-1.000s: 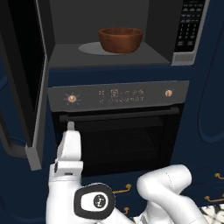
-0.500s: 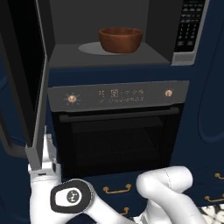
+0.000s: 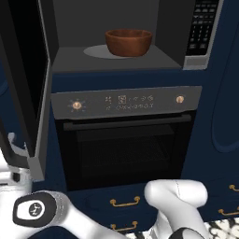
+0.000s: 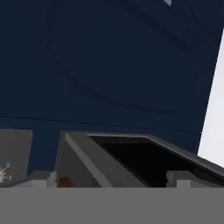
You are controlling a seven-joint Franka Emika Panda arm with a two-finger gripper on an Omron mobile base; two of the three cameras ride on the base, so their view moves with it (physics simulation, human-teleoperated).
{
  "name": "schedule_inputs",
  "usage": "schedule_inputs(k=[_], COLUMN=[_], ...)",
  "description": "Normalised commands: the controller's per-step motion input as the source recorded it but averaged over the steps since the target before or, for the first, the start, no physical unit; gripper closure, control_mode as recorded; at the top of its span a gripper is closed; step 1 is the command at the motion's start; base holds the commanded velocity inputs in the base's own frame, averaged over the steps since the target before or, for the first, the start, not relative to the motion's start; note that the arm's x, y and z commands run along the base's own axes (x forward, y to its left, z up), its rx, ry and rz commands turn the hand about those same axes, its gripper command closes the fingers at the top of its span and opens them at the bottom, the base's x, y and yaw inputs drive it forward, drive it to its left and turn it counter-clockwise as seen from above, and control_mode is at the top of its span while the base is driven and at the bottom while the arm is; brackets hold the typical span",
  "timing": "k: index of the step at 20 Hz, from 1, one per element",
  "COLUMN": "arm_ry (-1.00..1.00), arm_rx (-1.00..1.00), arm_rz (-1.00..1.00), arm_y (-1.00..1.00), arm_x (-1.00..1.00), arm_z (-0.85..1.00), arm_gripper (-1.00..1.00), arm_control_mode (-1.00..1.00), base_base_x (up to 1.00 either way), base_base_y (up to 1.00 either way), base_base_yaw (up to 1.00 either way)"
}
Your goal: Pick the eggplant from the sink and place it in the bowl. Then pick the bowl and place it in the microwave. Then close the microwave door and press the start button.
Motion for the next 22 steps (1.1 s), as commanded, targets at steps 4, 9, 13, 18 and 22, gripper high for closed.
schedule_inputs(k=[4,9,13,18,22], arm_ry=[0.0,0.0,0.0,0.0,0.0], arm_rx=[0.0,0.0,0.04,0.13,0.15], arm_rz=[-0.25,-0.28,-0.25,-0.17,-0.07], arm_y=[0.14,0.0,-0.13,-0.5,-0.8], arm_x=[-0.02,0.0,-0.12,-0.36,-0.34], arm_z=[0.39,0.66,0.51,0.23,0.23], arm_gripper=[-1.0,-1.0,-1.0,-1.0,-1.0], arm_control_mode=[-1.0,-1.0,-1.0,-1.0,-1.0], base_base_x=[0.0,0.0,0.0,0.0,0.0], base_base_y=[0.0,0.0,0.0,0.0,0.0], base_base_yaw=[0.0,0.0,0.0,0.0,0.0])
